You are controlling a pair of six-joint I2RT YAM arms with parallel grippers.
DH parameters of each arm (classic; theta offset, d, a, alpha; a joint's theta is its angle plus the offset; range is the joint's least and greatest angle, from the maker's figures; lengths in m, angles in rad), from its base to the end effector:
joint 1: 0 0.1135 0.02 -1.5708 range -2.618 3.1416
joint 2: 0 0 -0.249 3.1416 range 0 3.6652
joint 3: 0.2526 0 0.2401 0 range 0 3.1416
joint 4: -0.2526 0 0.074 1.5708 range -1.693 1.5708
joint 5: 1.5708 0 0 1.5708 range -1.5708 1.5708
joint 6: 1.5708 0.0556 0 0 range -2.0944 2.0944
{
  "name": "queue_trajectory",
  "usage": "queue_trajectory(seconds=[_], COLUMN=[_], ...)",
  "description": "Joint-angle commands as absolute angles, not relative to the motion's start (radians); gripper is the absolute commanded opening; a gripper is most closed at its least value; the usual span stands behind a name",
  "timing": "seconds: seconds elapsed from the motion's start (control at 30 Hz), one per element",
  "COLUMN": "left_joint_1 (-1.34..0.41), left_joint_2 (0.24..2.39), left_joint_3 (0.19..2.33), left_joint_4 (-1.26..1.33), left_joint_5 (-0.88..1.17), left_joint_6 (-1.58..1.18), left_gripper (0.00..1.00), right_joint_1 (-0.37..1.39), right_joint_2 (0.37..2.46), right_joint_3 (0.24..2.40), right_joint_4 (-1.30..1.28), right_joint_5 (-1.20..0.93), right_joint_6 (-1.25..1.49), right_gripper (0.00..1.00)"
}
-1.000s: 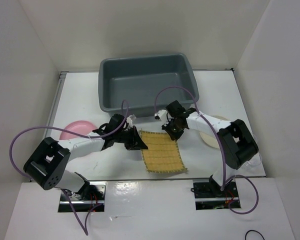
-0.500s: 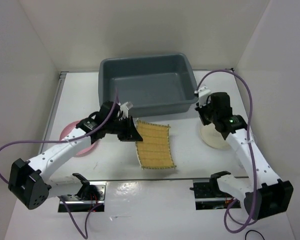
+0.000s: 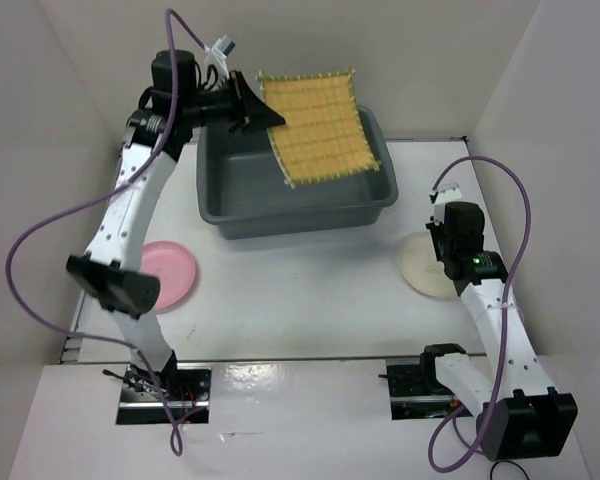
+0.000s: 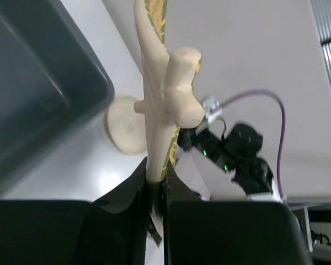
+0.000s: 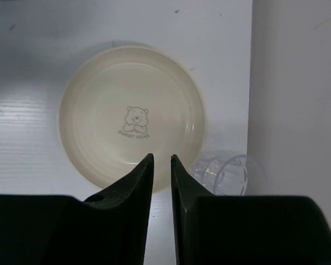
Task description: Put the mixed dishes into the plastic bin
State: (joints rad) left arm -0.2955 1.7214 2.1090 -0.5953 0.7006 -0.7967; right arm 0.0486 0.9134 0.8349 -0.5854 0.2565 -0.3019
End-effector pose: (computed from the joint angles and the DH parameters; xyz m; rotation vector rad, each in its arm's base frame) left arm 0.3377 -0.1403 0.4791 0.0734 1.9531 -1.3746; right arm 0.2054 -0.0041 0.2735 -0.2517 2.2286 -0.4241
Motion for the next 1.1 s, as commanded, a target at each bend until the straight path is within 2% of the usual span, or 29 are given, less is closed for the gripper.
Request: queue_trajectory(seconds=[0.0,0.03,0.07,0.13,0.17,0.2,0.27,0.33,0.87,1.0,1.07], left_joint_1=[-0.233,-0.223,-0.222,-0.222,-0.213,-0.200,-0.181,-0.181,-0.210,-0.219,-0.228], left_joint_2=[1.949,2.086,2.158,2.306,2.451,2.520,2.624,2.683,2.933,2.987,2.987], left_joint_3=[2.323,2.406,2.609,2.829,2.930,3.108,3.100,3.132,3.132,3.132,3.132], left_joint_4=[-0.615,-0.676,-0.713,-0.783,-0.784,-0.798,-0.758,-0.773,-0.805,-0.805,-0.805], left_joint_5=[0.808,0.819,0.819,0.828,0.866,0.886,0.929,0.887,0.815,0.828,0.828], left_joint_6=[-0.833,-0.833,-0.816,-0.805,-0.824,-0.848,-0.900,-0.875,-0.799,-0.799,-0.799], left_gripper=[0.00,0.00,0.00,0.00,0.00,0.00,0.00,0.00,0.00,0.07,0.17], right_joint_1=[0.029,0.029,0.029,0.029,0.029,0.029,0.029,0.029,0.029,0.029,0.029], right_joint_2=[0.904,0.916,0.916,0.925,0.925,0.936,0.945,0.957,1.015,1.015,1.025], right_joint_3=[0.824,0.824,0.824,0.824,0.824,0.824,0.824,0.824,0.824,0.824,0.824], right_joint_4=[-0.538,-0.538,-0.538,-0.538,-0.538,-0.538,-0.538,-0.538,-0.538,-0.538,-0.538], right_joint_5=[0.330,0.330,0.330,0.330,0.330,0.330,0.330,0.330,0.311,0.311,0.302], right_joint_6=[-0.281,-0.281,-0.281,-0.281,-0.281,-0.281,-0.281,-0.281,-0.281,-0.281,-0.281], right_gripper=[0.24,0.25,0.25,0.25,0.25,0.25,0.25,0.25,0.25,0.25,0.26])
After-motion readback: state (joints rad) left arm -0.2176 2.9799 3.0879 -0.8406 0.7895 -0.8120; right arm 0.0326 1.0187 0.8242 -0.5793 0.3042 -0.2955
